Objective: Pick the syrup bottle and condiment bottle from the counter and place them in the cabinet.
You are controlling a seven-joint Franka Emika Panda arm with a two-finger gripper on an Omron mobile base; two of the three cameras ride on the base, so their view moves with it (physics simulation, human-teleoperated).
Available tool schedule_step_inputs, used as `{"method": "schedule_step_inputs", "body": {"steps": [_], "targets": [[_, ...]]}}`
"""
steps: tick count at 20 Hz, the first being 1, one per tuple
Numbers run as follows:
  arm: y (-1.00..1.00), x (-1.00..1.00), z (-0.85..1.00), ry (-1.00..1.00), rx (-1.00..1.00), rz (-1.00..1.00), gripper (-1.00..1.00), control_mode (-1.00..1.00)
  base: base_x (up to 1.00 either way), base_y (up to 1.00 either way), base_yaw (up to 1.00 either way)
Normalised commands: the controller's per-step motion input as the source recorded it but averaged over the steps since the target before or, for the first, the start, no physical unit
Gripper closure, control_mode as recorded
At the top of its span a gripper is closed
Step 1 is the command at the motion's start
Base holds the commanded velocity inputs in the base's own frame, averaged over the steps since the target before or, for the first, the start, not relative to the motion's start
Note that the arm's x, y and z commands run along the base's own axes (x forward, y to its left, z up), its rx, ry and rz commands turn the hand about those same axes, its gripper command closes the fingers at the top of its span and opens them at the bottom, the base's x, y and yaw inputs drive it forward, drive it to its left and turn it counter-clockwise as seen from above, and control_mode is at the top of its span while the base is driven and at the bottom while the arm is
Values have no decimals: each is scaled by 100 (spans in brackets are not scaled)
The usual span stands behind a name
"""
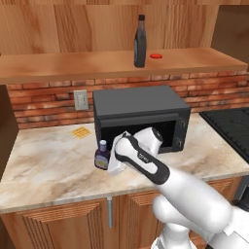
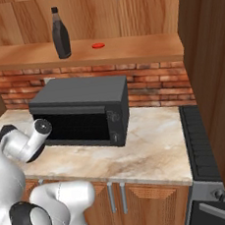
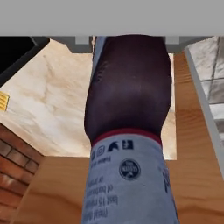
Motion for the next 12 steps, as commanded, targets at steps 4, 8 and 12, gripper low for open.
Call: {"method": "schedule_step_inputs", "body": {"steps": [4,8,12], "targets": [[-2,-20,51,8,0,-12,100,-100,0,0,0],[-4,-33,39,13,0,-15,100,-100,0,0,0],[-14,-42,43,12,0,-15,100,-100,0,0,0]]}}
